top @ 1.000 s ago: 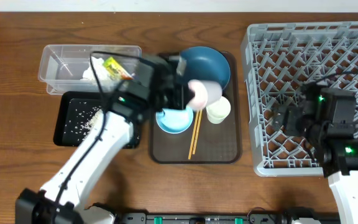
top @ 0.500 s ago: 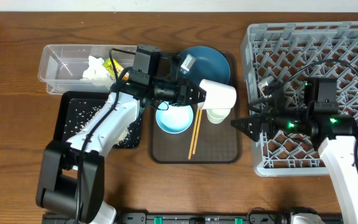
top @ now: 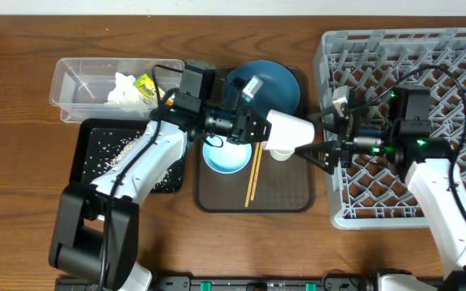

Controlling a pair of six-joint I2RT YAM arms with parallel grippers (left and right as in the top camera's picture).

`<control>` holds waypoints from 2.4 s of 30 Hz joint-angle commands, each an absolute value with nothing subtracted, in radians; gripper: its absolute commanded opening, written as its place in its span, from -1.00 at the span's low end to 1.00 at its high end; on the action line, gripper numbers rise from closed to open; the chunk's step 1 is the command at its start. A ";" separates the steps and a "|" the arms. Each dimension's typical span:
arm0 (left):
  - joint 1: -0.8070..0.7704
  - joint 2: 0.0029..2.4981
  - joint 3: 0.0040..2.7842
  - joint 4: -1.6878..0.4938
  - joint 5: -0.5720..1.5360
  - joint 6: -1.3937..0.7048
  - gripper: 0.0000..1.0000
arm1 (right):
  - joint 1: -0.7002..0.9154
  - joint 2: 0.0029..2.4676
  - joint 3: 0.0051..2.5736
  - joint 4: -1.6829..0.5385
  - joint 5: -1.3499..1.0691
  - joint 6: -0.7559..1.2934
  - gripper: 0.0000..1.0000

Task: Sort waste into correct bins and load items into the dishwasher rack
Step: 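Lift the pink cup with the left gripper toward the right gripper, then grasp the pink cup with the right gripper and release the left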

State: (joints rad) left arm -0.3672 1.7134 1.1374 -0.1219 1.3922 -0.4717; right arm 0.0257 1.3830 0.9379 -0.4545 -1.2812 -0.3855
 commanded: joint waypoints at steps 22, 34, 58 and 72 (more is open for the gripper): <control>-0.384 1.716 1.150 -0.117 1.432 -0.470 -0.87 | 0.123 1.387 0.954 -0.414 -1.309 -0.397 0.43; -0.384 1.716 1.150 -0.117 1.432 -0.470 -0.88 | 0.123 1.387 0.954 -0.402 -1.305 -0.397 0.53; -0.382 1.717 1.150 -0.118 1.417 -0.423 -0.13 | 0.114 1.387 0.954 -0.365 -1.264 -0.336 0.19; -0.272 1.630 1.150 -0.548 0.675 -0.255 0.53 | 0.019 1.319 1.026 -0.651 -0.748 -0.166 -0.02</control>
